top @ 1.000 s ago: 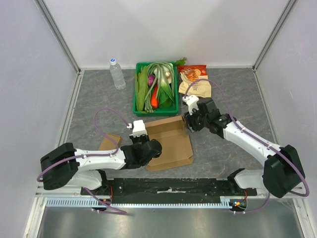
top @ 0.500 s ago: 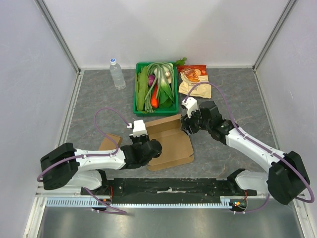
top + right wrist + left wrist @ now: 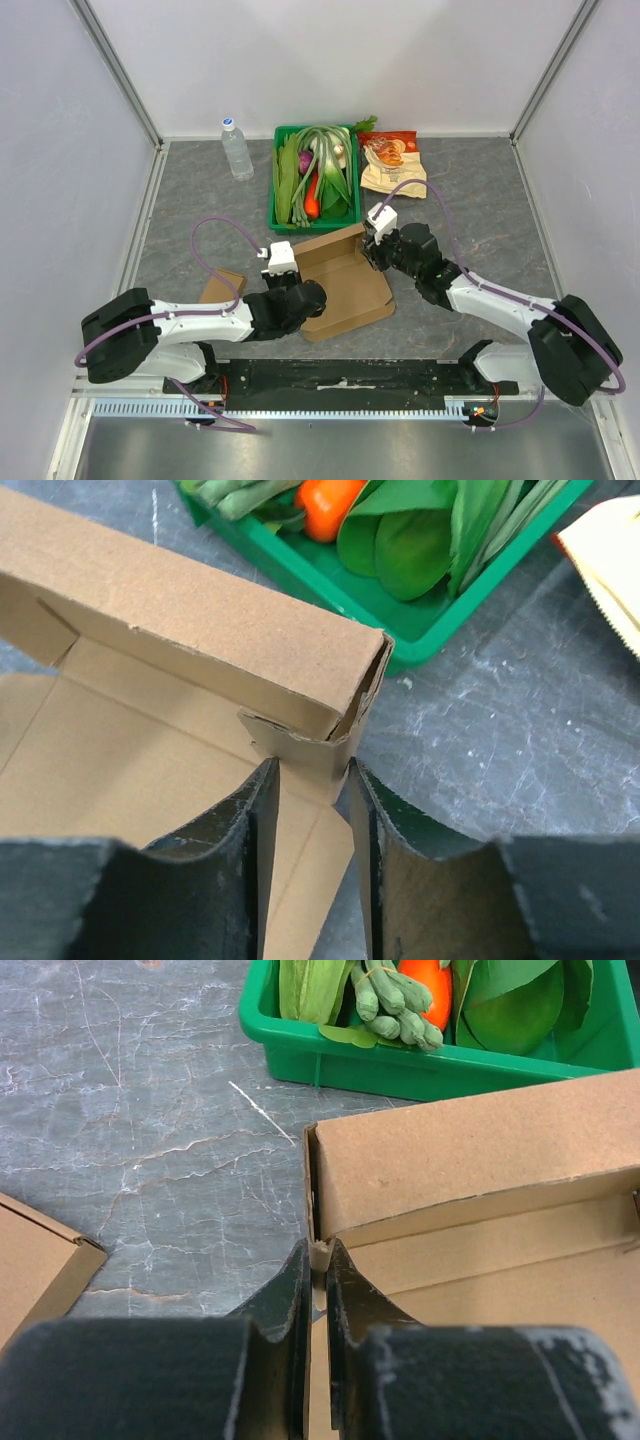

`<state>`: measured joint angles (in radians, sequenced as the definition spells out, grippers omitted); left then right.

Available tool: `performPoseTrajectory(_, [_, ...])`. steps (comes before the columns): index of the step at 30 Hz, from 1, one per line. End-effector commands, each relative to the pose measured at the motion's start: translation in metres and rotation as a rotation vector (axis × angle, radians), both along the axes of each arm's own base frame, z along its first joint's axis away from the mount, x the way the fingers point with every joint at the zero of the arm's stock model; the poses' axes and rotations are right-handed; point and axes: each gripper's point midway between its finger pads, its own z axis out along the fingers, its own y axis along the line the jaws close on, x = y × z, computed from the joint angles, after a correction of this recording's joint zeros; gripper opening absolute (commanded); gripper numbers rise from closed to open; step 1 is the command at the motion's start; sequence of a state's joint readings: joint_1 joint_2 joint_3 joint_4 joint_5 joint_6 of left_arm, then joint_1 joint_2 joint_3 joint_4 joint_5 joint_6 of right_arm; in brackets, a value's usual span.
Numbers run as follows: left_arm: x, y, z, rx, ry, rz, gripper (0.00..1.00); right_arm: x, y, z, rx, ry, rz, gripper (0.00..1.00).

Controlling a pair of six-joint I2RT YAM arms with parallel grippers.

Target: Fold the paper box

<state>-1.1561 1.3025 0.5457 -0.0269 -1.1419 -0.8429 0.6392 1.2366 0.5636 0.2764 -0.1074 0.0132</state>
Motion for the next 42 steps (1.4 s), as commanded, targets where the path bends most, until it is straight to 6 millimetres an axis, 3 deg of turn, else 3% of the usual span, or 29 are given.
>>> performPoseTrajectory(1, [0.006,-0.008,0.014,-0.073,-0.055,0.017,0.02,0.024,0.009,0.021,0.070,-0.139,-0.059,0.43])
performPoseTrajectory(2, [0.006,-0.008,0.013,-0.072,-0.054,0.016,0.02,0.027,0.008,0.020,0.066,-0.145,-0.074,0.50])
performPoseTrajectory(4, [0.006,-0.008,0.014,-0.077,-0.054,0.015,0.02,0.032,0.009,0.020,0.051,-0.174,-0.075,0.52])
performPoseTrajectory(10, [0.005,-0.008,0.013,-0.078,-0.052,0.011,0.02,0.041,0.010,0.017,0.022,-0.205,-0.081,0.39])
performPoseTrajectory(12, [0.006,-0.009,0.013,-0.074,-0.051,0.008,0.02,0.040,0.013,0.014,0.021,-0.201,-0.065,0.39])
performPoseTrajectory(17, [0.006,-0.010,0.012,-0.073,-0.049,0.009,0.02,0.014,0.032,0.012,0.083,-0.102,0.079,0.59])
performPoseTrajectory(19, [0.006,-0.010,0.012,-0.073,-0.047,0.009,0.02,0.003,0.026,0.014,0.091,-0.062,0.070,0.76])
performPoseTrajectory(20, [0.006,-0.010,0.012,-0.073,-0.047,0.009,0.02,0.001,0.022,0.020,0.102,-0.046,0.052,0.78])
performPoseTrajectory(22, [0.006,-0.011,0.011,-0.067,-0.042,0.008,0.02,-0.011,0.013,0.011,0.079,0.042,0.030,0.85])
performPoseTrajectory(25, [0.007,-0.012,0.012,-0.064,-0.041,0.009,0.02,-0.031,0.000,0.013,0.090,0.144,-0.014,0.87])
performPoseTrajectory(28, [0.007,-0.012,0.011,-0.061,-0.039,0.009,0.02,-0.043,-0.027,0.036,0.143,0.135,-0.134,0.90])
performPoseTrajectory(30, [0.006,-0.012,0.011,-0.064,-0.037,0.006,0.02,-0.038,-0.061,0.059,0.188,0.081,-0.311,0.93])
performPoseTrajectory(32, [0.006,-0.012,0.011,-0.063,-0.035,0.005,0.02,-0.029,-0.098,0.055,0.133,0.096,-0.471,0.93])
performPoseTrajectory(34, [0.006,-0.012,0.010,-0.061,-0.035,0.005,0.02,-0.014,-0.122,0.049,0.100,0.119,-0.568,0.89])
performPoseTrajectory(36, [0.006,-0.012,0.011,-0.061,-0.036,0.006,0.02,-0.004,-0.133,0.040,0.030,0.122,-0.586,0.78])
performPoseTrajectory(38, [0.007,-0.013,0.009,-0.055,-0.033,0.006,0.02,0.006,-0.128,0.026,-0.025,0.116,-0.546,0.70])
performPoseTrajectory(42, [0.008,-0.016,0.008,-0.051,-0.029,0.003,0.02,0.012,-0.095,0.003,-0.054,0.127,-0.335,0.58])
